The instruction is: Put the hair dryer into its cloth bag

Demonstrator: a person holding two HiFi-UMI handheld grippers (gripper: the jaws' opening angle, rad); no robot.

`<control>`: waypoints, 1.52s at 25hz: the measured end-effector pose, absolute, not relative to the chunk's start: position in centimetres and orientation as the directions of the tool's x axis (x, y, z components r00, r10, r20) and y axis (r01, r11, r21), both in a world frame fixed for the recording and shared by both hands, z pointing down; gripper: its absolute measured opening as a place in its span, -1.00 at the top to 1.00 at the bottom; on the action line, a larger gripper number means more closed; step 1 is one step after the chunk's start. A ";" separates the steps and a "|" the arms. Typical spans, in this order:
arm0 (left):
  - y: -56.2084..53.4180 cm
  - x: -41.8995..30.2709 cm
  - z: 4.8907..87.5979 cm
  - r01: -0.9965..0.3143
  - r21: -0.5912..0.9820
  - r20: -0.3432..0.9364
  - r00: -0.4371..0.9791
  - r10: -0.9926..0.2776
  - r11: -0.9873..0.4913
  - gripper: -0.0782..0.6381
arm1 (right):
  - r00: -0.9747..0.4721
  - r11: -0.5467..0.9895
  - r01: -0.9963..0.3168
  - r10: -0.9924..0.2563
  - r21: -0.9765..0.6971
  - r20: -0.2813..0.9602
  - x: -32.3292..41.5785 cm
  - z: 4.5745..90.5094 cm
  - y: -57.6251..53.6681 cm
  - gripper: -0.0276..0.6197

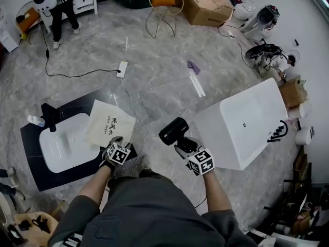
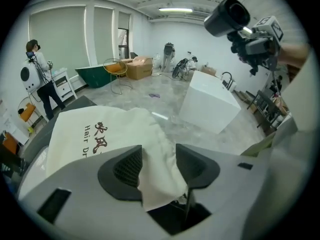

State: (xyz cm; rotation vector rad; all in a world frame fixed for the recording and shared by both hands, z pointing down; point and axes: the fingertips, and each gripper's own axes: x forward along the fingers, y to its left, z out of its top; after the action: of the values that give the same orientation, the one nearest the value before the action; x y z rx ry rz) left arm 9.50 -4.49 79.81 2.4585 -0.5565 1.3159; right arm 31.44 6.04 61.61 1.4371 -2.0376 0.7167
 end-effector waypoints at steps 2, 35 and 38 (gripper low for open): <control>-4.5 9.7 80.6 -0.462 0.052 0.857 0.476 -0.198 -0.885 0.24 | -0.275 0.268 -0.956 -0.665 -0.121 0.694 32.0 61.7 7.2 0.19; -7.3 6.2 71.1 -0.691 0.128 0.687 0.579 -0.439 -0.712 0.72 | -0.477 0.537 -0.811 -0.376 -0.233 0.794 23.0 71.6 4.1 0.19; -7.0 6.1 71.3 -0.690 0.129 0.679 0.584 -0.444 -0.712 0.72 | -0.496 0.560 -0.787 -0.329 -0.257 0.803 21.1 73.6 3.4 0.19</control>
State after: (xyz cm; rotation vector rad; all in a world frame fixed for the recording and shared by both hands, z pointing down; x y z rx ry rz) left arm 6.07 -7.03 71.26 2.4369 -0.9156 0.8923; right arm 21.08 3.38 73.56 0.8920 -2.0730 0.8134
